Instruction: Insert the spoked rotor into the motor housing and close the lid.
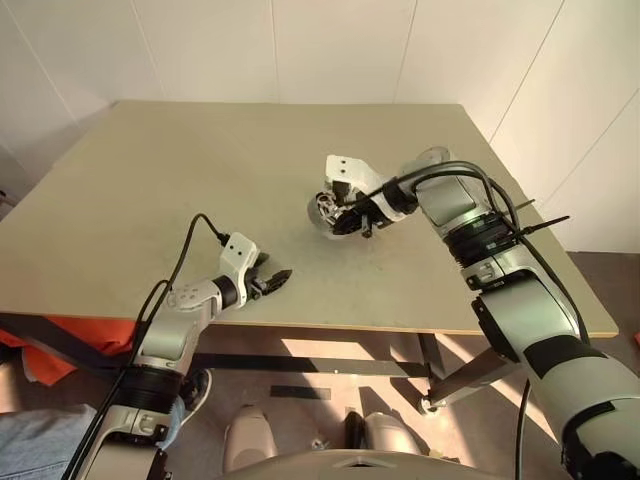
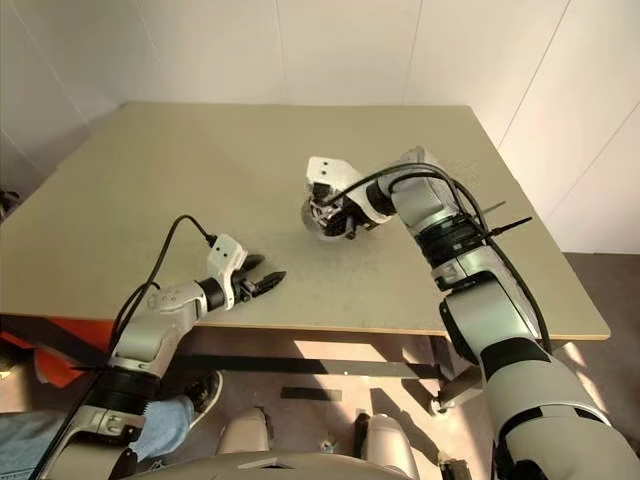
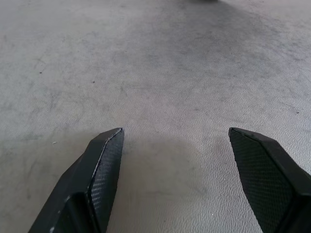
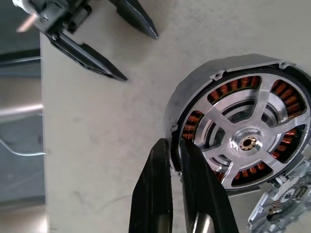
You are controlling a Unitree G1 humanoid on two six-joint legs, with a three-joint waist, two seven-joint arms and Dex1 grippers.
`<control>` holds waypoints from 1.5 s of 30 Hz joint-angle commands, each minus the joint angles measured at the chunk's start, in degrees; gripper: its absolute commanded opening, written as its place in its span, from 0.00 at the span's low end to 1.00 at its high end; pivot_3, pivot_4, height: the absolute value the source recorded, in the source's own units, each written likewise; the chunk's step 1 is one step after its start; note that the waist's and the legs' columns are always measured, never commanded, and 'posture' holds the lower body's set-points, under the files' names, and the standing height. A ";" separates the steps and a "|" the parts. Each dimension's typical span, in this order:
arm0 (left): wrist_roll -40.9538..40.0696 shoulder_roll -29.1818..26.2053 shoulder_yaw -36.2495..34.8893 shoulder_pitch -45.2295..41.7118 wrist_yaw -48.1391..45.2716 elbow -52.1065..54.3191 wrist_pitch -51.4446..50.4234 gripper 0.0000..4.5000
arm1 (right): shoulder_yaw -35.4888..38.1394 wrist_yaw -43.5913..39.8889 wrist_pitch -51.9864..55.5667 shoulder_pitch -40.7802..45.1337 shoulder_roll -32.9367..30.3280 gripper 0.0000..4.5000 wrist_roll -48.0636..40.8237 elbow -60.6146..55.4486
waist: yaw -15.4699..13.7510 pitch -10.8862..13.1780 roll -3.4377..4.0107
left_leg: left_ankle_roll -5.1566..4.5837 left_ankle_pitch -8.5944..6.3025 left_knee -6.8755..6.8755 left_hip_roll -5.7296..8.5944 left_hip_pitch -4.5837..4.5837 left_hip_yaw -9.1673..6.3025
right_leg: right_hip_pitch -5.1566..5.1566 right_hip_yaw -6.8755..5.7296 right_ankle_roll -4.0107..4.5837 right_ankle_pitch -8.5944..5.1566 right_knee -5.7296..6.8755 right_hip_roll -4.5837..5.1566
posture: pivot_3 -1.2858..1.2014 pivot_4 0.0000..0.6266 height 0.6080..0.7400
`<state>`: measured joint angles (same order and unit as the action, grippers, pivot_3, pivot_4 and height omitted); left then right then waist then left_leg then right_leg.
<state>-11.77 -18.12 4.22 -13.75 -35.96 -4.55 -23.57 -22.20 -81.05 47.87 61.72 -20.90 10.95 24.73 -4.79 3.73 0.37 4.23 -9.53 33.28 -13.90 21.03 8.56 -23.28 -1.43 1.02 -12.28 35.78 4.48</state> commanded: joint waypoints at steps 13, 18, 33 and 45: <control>0.16 -0.52 0.36 4.11 1.30 5.14 -1.53 0.81 | 11.75 29.90 19.76 11.60 15.79 0.00 -9.33 16.37 | -0.63 0.03 0.06 | 0.20 0.09 -0.24 -0.01 0.01 0.01 | -0.15 0.03 0.00 -0.02 -0.07 -0.05 | 0.52 0.00 1.00; -0.18 -1.11 -0.76 4.74 1.90 6.03 -2.05 0.81 | 9.93 29.92 19.57 10.57 16.47 0.00 -11.56 17.03 | -0.65 0.04 0.08 | 0.25 0.12 -0.30 -0.01 0.03 0.01 | -0.19 0.02 -0.01 -0.02 -0.10 -0.05 | 0.52 0.00 1.00; -0.58 -0.84 0.07 2.58 1.76 4.54 -1.95 0.81 | 18.33 35.63 13.31 12.73 12.46 0.95 -16.89 19.31 | -0.77 0.04 0.08 | 0.41 0.21 -0.29 -0.04 -0.04 -0.01 | -0.17 0.03 -0.02 -0.02 0.02 -0.08 | 0.52 0.00 1.00; -0.93 -2.27 0.05 -5.42 -1.97 1.66 -1.36 0.81 | 47.07 53.29 27.74 -1.41 5.29 0.95 -28.19 5.86 | -2.20 -0.01 0.00 | 0.54 0.30 -0.23 -0.01 -0.08 -0.02 | 0.01 0.03 -0.02 -0.01 -0.02 -0.07 | 0.52 0.00 1.00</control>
<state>-12.43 -19.88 4.53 -17.78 -37.16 -2.95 -25.59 21.41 -30.80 72.38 60.98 -15.51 -15.10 34.37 -6.99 3.72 0.37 4.77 -9.23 33.06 -13.90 20.96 8.55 -23.27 -1.40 1.00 -12.29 35.75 4.41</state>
